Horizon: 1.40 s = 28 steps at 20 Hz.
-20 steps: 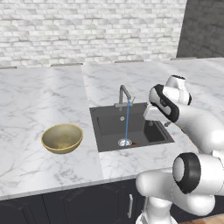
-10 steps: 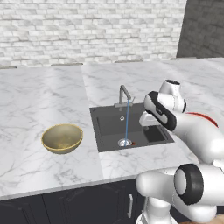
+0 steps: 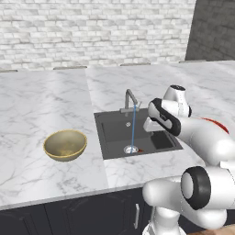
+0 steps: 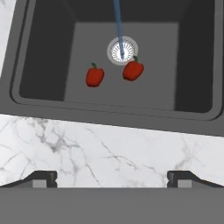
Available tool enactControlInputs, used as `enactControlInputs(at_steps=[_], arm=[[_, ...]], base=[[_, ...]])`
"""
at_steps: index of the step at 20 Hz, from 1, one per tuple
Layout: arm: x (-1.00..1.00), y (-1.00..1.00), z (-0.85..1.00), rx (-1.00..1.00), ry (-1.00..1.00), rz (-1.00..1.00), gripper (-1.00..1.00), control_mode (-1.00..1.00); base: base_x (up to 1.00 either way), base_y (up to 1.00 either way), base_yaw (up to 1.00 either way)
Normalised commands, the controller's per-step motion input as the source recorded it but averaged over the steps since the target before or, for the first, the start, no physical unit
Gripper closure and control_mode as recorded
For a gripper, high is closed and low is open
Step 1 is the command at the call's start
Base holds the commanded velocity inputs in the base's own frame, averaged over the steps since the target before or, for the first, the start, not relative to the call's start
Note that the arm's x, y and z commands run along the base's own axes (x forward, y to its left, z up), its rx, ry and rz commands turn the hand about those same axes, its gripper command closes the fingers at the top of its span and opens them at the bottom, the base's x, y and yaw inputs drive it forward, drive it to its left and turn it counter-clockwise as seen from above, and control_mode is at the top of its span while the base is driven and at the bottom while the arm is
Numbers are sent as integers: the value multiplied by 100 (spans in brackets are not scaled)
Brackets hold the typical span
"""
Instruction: Pick the bell peppers from the sink and place them in one bowl. Place the lime in the other bowl. Then turn off the sink faucet.
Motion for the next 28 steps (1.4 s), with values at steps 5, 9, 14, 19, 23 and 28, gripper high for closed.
enactControlInputs(at_steps=[5, 9, 14, 19, 23, 28], arm=[[11, 0, -10, 0, -1, -13, -100, -100], [16, 0, -14, 0, -5, -12, -100, -100], [30, 6, -16, 0, -2, -9, -100, -100], [32, 1, -2, 0, 4, 0, -100, -100], [13, 0, -1, 0, 0, 0, -100, -100], [0, 0, -9, 0, 0, 0, -100, -100]], base=[[0, 0, 0], [0, 0, 0], [0, 0, 0], [0, 0, 0], [0, 0, 0], [0, 0, 0]])
